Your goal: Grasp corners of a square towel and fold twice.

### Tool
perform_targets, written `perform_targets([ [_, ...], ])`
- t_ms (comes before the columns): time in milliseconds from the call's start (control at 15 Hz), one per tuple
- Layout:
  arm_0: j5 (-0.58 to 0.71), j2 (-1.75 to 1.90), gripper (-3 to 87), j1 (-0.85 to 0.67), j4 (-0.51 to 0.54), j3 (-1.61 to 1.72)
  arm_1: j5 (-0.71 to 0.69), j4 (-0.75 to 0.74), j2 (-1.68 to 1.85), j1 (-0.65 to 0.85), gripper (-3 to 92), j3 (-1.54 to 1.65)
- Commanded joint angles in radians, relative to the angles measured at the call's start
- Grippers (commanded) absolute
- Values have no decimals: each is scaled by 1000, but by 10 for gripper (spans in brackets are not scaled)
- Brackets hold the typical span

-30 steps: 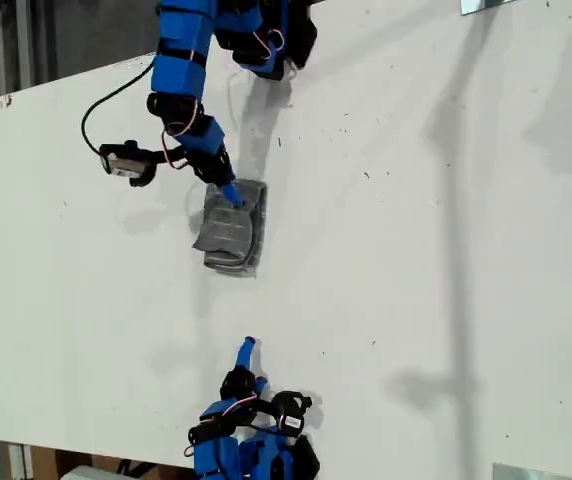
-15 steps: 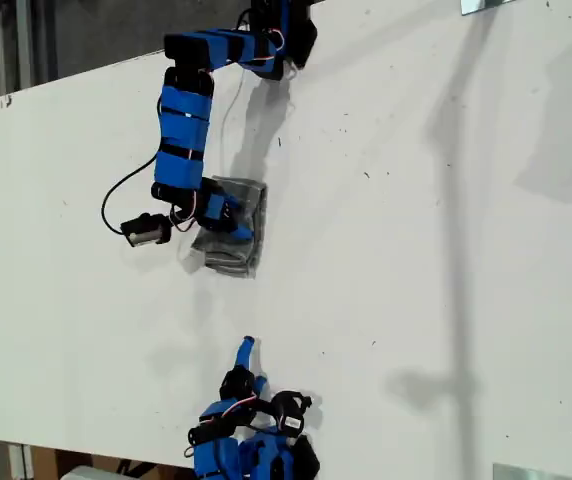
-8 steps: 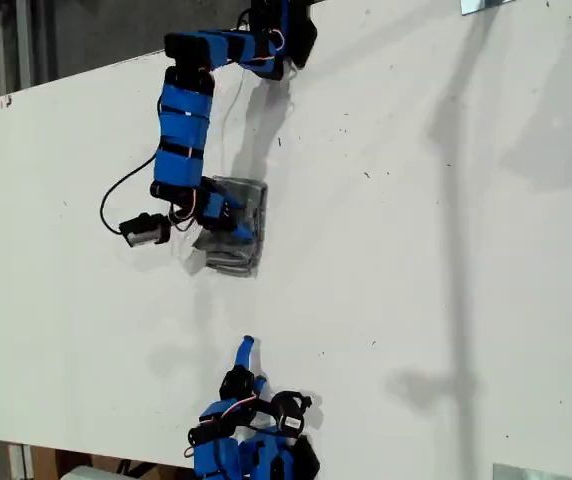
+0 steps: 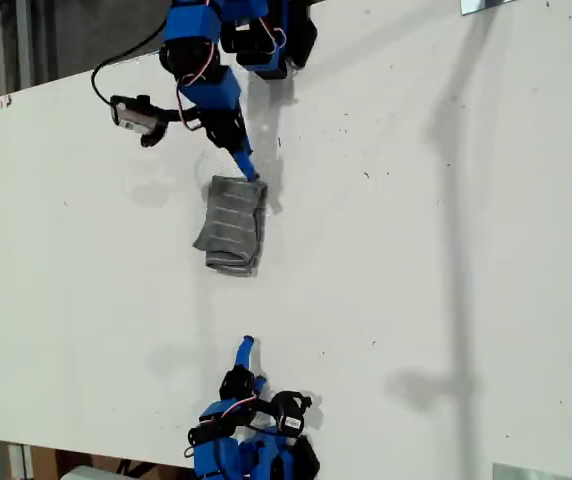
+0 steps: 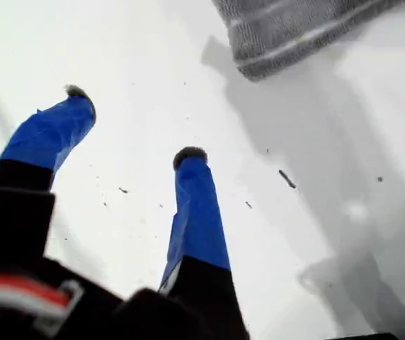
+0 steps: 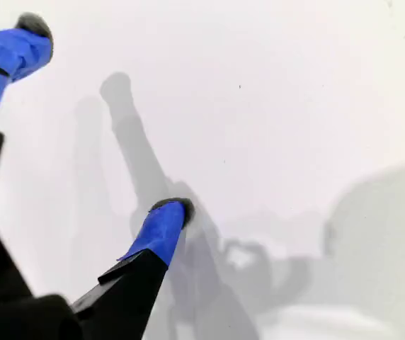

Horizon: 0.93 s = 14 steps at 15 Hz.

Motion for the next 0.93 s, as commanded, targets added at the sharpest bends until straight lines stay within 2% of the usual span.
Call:
perform_targets([
  [0,5,23,447,-6,-6,-17,100,178,673,-15,280,222],
  [67,5,31,448,-6,-6,-14,138,204,652,-46,283,235],
  [133,6,34,448,-8,-5,-11,140,155,663,-84,261,259],
  [267,2,58,448,-8,-3,2,146,190,672,-17,194,295],
  [400,20,161,449,-8,5,49,192,210,672,35,194,373],
  [533,40,330,454,-8,40,112,334,244,672,40,200,426],
  [667,26,601,454,-3,141,196,336,238,672,37,193,433],
  [800,43,1141,468,20,364,316,360,189,672,-18,193,474],
  [867,2,1143,477,52,364,321,405,173,672,-23,193,480],
])
